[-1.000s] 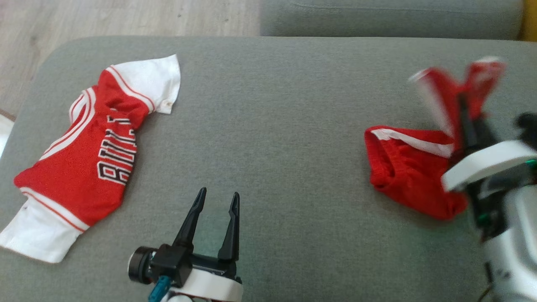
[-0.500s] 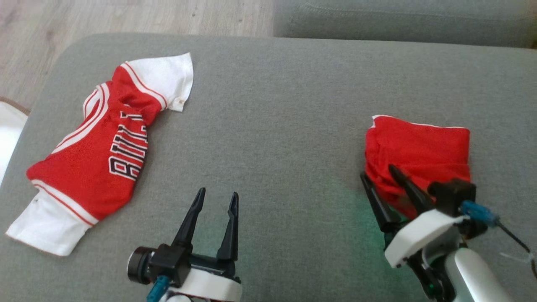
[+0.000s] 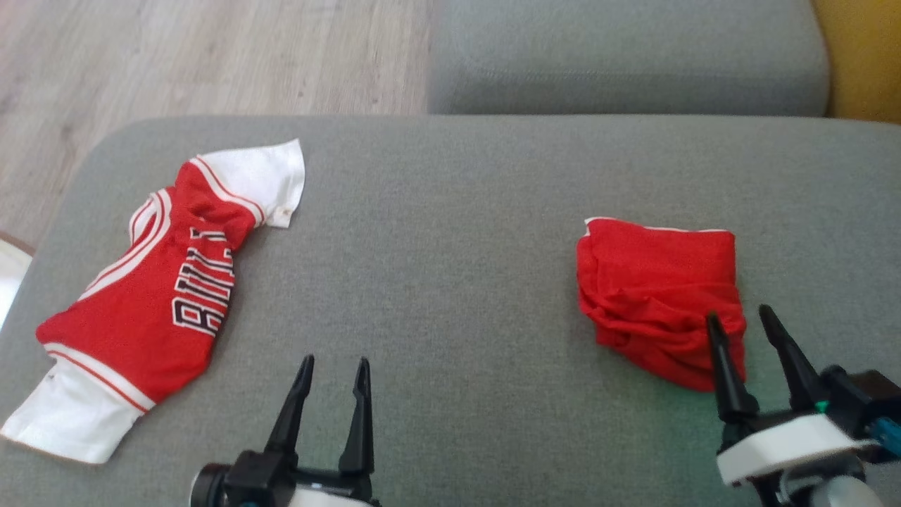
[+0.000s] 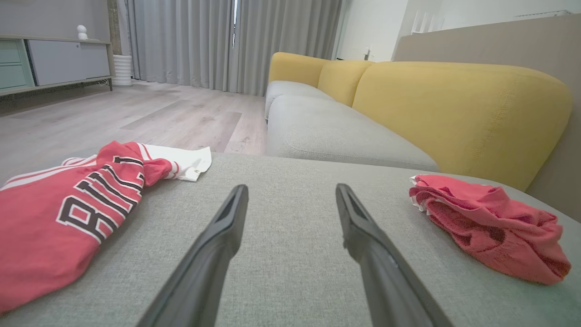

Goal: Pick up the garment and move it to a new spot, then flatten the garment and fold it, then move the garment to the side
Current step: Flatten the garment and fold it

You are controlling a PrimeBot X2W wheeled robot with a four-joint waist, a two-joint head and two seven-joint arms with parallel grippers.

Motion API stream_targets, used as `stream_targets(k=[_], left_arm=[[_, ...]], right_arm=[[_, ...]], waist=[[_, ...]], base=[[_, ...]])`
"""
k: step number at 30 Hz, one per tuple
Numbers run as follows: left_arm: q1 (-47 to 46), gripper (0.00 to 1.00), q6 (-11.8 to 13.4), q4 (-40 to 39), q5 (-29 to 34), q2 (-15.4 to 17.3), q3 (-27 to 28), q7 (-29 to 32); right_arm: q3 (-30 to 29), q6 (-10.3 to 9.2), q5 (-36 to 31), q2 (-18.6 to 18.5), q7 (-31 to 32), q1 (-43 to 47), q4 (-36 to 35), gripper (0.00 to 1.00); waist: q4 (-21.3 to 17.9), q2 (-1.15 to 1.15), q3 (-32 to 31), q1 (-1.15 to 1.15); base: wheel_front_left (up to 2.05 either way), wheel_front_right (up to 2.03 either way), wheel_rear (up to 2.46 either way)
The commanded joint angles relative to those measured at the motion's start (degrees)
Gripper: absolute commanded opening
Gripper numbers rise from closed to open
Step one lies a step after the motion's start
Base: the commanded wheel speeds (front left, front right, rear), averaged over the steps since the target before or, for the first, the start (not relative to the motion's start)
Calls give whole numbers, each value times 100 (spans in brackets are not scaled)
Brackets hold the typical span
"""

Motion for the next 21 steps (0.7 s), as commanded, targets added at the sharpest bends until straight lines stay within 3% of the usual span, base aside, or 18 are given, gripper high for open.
stream_targets(k=[1,2,3,13,21], left_arm=[[-86,100,34,-199,16,-25,198,-55],[-61,100,29,-204,27,-25,215,-55],[-45,100,27,-212,36,-25,230,-55],[-99,100,16,-201,-41,-25,73,-55],[-252,100,34,-151,-174,-25,-103,-55]], right_arm=[[87,20,-27,-57,-73,-76,-162,100],[18,20,10,-49,-103,-65,-93,26],[-44,20,55,-47,-119,-78,-19,0],[-86,20,45,-476,119,-1231,1249,0],[745,20,-161,-303,-61,-2110,2879,0]], waist=[[-30,0,-63,1],[-26,0,-82,1],[-20,0,-91,1],[364,0,55,1],[698,0,309,1]], base=[[0,0,0],[0,0,0],[0,0,0],[0,0,0],[0,0,0]])
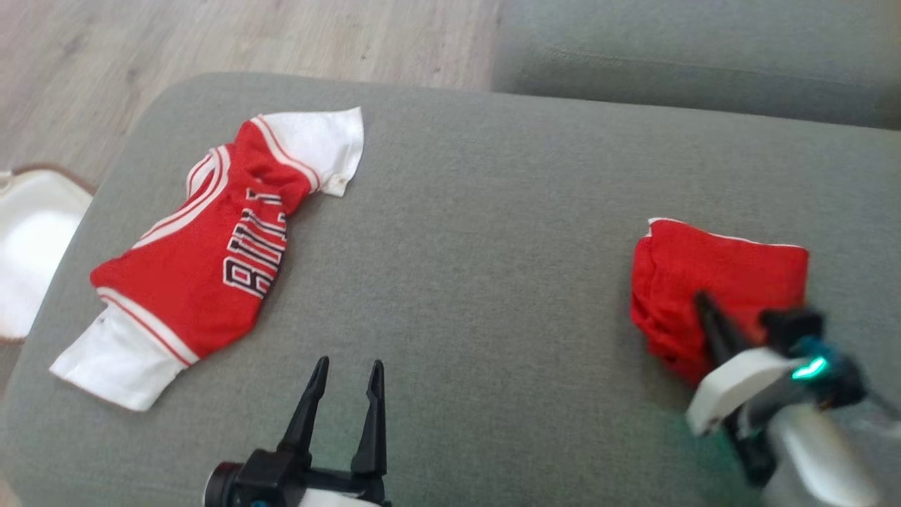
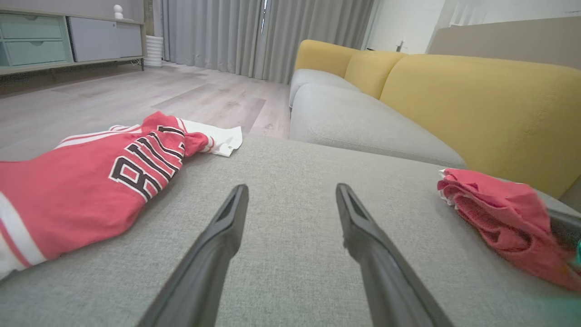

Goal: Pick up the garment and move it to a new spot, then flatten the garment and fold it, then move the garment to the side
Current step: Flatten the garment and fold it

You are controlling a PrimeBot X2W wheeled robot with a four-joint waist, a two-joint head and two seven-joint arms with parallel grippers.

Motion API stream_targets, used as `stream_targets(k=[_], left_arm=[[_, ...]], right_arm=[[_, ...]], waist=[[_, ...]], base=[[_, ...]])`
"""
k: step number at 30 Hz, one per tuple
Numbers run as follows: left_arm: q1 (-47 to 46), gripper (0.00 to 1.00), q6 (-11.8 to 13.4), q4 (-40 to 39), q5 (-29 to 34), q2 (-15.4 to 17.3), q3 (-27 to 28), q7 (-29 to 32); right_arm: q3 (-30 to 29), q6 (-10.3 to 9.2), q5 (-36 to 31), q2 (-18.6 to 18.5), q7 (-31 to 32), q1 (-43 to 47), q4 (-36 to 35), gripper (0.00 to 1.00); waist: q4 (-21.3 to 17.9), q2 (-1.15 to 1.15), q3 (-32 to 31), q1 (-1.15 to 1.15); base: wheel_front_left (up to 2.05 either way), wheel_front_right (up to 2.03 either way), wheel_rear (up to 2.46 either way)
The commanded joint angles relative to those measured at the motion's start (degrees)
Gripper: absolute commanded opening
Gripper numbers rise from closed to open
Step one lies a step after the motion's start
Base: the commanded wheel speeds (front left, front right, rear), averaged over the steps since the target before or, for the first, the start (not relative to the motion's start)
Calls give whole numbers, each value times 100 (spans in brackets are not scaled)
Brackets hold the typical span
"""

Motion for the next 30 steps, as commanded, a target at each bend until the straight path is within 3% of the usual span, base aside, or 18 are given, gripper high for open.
stream_targets(k=[1,5,11,15,19,20,21,22,30], left_arm=[[-312,100,35,-149,-39,-24,94,-55],[-410,100,67,-127,-101,-24,-14,-55],[-379,100,94,-93,-93,-24,-23,-55],[-315,100,78,-51,-44,-24,22,-55],[-192,100,79,-36,-8,-24,139,-55],[-156,100,86,-49,1,-24,181,-55],[-156,100,86,-49,1,-24,181,-55],[-122,100,93,-66,14,-24,225,-55],[146,100,244,-338,110,-24,641,-55]], right_arm=[[299,20,-36,75,-150,-172,104,0],[907,20,74,382,-427,-228,803,0],[1488,20,310,537,-651,-250,1221,0],[1954,20,658,627,-709,-103,1160,0],[2289,20,999,577,-728,147,665,0],[2269,20,1058,534,-729,223,443,19],[2269,20,1058,534,-729,223,443,19],[2208,20,1095,483,-730,309,192,100],[970,20,516,116,-731,1227,-1779,100]], waist=[[115,0,109,-1],[200,0,195,-1],[87,0,113,-1],[-39,0,-76,-1],[-195,0,-315,-1],[-246,0,-364,-1],[-246,0,-364,-1],[-292,0,-403,-1],[-703,0,-650,-1]], base=[[0,0,0],[0,0,0],[0,0,0],[0,0,0],[0,0,0],[0,0,0],[0,0,0],[0,0,0],[0,0,0]])
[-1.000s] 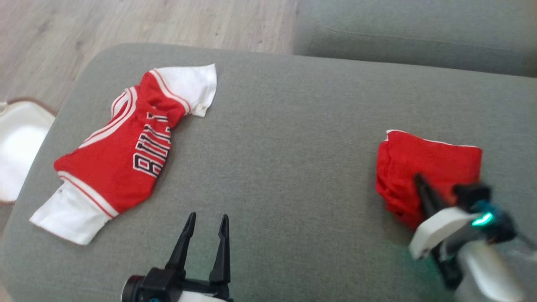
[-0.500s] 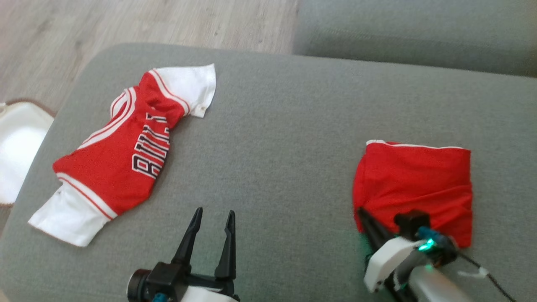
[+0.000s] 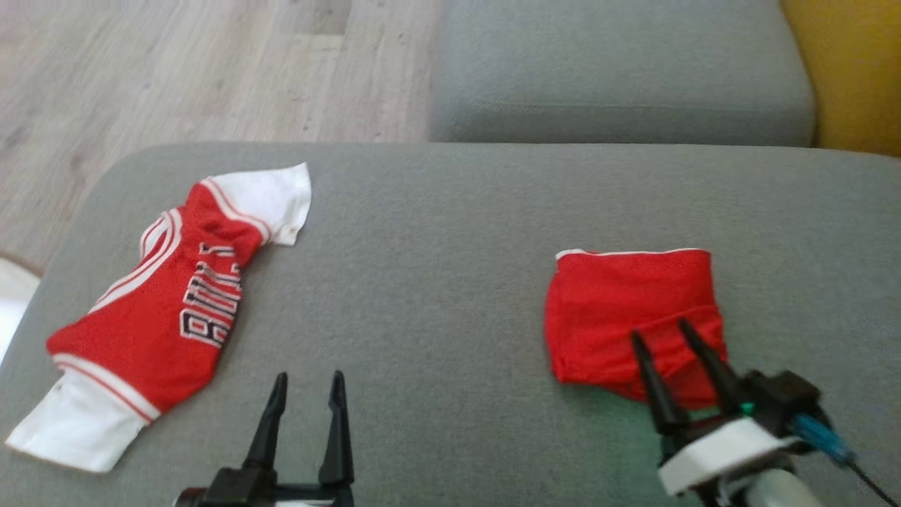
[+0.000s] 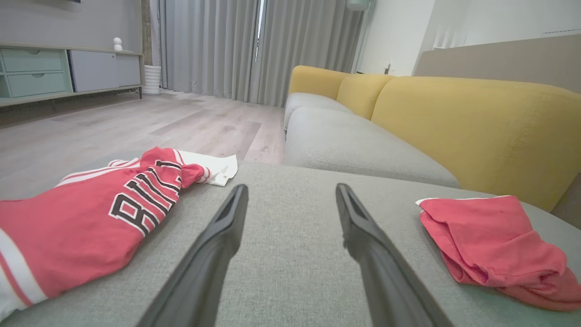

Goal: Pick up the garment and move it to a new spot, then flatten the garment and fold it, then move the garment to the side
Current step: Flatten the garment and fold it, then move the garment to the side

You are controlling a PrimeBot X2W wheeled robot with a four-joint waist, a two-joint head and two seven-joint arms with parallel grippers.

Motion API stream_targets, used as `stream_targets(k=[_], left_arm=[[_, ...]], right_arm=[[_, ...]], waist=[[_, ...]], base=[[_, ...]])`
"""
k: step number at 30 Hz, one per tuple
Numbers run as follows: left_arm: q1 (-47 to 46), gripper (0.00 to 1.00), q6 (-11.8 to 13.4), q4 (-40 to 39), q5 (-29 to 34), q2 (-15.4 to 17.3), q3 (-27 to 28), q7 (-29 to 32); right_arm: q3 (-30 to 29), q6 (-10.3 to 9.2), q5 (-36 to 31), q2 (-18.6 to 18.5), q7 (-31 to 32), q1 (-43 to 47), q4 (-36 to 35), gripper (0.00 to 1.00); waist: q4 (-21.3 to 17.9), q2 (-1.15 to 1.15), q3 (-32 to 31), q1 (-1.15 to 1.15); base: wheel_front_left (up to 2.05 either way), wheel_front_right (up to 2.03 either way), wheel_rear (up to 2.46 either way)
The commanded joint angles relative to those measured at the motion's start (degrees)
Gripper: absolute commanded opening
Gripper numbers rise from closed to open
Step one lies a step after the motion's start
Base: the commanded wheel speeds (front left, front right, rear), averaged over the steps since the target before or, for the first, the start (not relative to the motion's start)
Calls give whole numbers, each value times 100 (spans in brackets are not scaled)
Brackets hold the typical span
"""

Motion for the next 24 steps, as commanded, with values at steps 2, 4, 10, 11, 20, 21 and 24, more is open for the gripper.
stream_targets(k=[2,4,10,11,20,21,24], left_arm=[[-69,100,81,-287,43,-28,301,-55],[20,100,149,-377,54,-28,395,-55],[259,100,75,-394,190,-28,489,-55],[287,100,60,-395,213,-28,508,-55],[368,100,-27,-297,266,-28,528,-55],[365,100,-30,-289,267,-28,519,-55],[336,100,-23,-285,269,-28,505,-55]], right_arm=[[-155,20,-109,11,-68,108,-447,100],[-425,20,-246,50,-68,326,-757,100],[-973,20,-803,151,-68,915,-1217,100],[-1047,20,-851,180,-68,998,-1272,100],[-1434,20,-917,343,-68,1294,-1389,100],[-1443,20,-914,345,-68,1292,-1385,100],[-1432,20,-914,350,-69,1265,-1371,100]], waist=[[-152,0,-106,1],[-226,0,-151,1],[-321,0,-294,1],[-331,0,-310,1],[-347,0,-342,1],[-344,0,-338,1],[-333,0,-314,1]], base=[[0,0,0],[0,0,0],[0,0,0],[0,0,0],[0,0,0],[0,0,0],[0,0,0]])
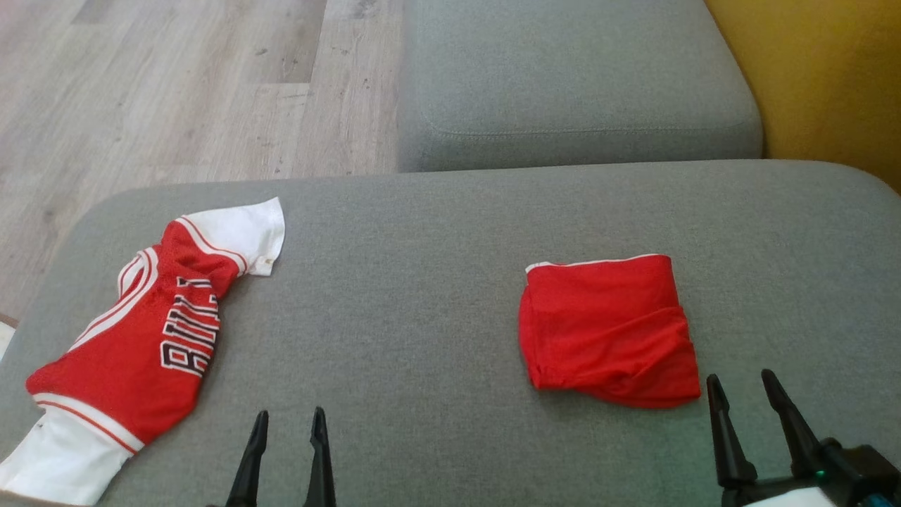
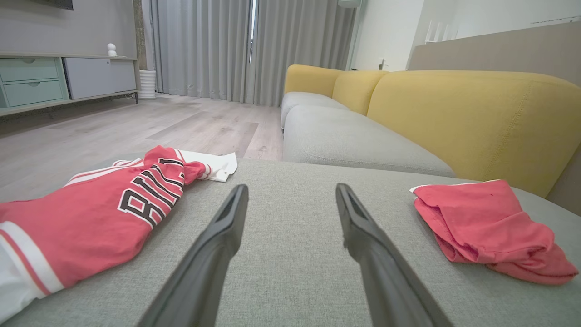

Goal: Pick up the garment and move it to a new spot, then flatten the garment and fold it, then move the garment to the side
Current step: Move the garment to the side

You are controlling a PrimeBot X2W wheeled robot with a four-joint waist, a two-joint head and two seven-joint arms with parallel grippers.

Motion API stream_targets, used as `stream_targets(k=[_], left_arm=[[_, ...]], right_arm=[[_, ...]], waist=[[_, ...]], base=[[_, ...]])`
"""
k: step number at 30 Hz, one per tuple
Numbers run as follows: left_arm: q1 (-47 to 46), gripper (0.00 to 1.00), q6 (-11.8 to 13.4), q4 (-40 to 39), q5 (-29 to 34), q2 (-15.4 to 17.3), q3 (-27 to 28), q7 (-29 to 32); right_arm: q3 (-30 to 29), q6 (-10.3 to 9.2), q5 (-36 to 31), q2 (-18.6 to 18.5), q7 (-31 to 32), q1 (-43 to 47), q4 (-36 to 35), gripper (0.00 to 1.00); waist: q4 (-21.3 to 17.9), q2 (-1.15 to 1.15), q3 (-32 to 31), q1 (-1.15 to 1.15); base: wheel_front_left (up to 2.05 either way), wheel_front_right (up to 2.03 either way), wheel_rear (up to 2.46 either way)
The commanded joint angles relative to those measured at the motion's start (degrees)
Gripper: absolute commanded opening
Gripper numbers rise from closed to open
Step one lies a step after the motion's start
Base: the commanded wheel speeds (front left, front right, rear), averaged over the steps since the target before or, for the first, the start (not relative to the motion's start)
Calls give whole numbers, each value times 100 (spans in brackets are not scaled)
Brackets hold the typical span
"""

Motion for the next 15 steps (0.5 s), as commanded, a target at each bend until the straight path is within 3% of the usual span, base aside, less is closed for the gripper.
stream_targets(k=[1,15], left_arm=[[-231,100,4,-154,67,-29,178,-55],[-216,100,36,-141,55,-29,229,-55]], right_arm=[[114,20,-39,-64,-63,-223,-196,100],[203,20,-19,-15,-63,-269,-113,100]], waist=[[10,0,9,0],[3,0,5,0]], base=[[0,0,0],[0,0,0]])
